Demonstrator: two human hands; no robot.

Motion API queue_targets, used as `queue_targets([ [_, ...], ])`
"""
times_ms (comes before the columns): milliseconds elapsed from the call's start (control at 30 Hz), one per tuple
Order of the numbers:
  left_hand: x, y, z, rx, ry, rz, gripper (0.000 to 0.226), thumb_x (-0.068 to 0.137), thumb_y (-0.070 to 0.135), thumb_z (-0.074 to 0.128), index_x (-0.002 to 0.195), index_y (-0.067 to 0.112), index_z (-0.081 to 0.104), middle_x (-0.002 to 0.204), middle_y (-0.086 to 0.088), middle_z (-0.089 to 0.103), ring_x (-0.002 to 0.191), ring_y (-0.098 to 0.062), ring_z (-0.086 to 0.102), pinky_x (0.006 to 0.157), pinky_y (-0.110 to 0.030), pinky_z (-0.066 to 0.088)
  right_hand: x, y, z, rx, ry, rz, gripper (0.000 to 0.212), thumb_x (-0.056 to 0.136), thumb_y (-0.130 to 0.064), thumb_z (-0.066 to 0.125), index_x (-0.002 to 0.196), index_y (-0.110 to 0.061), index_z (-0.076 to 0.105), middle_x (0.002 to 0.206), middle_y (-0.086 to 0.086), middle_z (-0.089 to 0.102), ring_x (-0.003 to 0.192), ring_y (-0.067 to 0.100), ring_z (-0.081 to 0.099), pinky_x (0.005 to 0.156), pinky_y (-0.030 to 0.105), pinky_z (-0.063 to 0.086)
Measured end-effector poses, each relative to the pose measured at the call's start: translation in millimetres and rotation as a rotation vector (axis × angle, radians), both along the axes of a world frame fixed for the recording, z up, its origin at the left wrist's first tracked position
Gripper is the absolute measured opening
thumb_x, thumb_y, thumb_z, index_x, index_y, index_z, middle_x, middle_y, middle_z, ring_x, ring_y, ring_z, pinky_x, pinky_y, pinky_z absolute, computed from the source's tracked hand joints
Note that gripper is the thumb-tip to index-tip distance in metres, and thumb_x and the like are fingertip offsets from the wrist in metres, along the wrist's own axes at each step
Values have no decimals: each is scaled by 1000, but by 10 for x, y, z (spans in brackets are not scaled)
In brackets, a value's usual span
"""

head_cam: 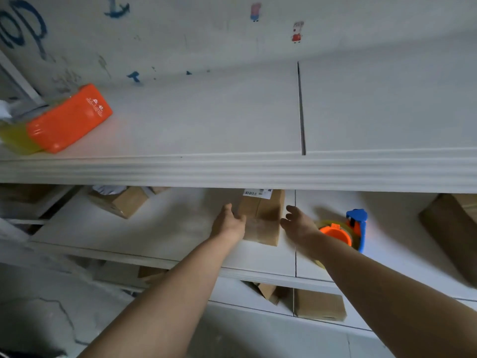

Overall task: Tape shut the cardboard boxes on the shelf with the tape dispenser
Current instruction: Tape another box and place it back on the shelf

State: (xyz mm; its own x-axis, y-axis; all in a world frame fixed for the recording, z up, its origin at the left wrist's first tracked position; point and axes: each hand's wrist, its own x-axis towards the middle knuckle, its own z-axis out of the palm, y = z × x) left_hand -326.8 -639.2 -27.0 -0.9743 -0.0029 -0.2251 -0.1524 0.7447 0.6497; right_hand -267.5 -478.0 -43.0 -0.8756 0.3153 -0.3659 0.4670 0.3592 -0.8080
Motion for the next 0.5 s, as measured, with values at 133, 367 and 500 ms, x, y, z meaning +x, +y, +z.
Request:
queue_targets([
  [133,-118,-18,-109,102,-46,-20,51,97,29,47,145,13,37,141,-8,50,127,-27,49,106,-33,39,-81,-60,-29,-156,22,-71,51,98,-23,49,147,-16,35,142,9,49,127,26,49,100,27,37],
  [367,-98,-25,-187,463,-120,111,21,89,37,60,95,20,49,102,-12,65,98,-32,64,86,-52,54,59,-205,-7,-463,132,-207,31,94,-27,60,122,-17,52,111,3,64,89,15,57,73,23,44],
  [500,-35,4,-29,635,-73,128,24,75,39,66,91,28,52,107,-8,65,103,-31,63,94,-51,51,174,-150,210,-530,198,-231,26,89,-17,64,110,-18,50,109,4,65,99,22,62,80,33,48],
])
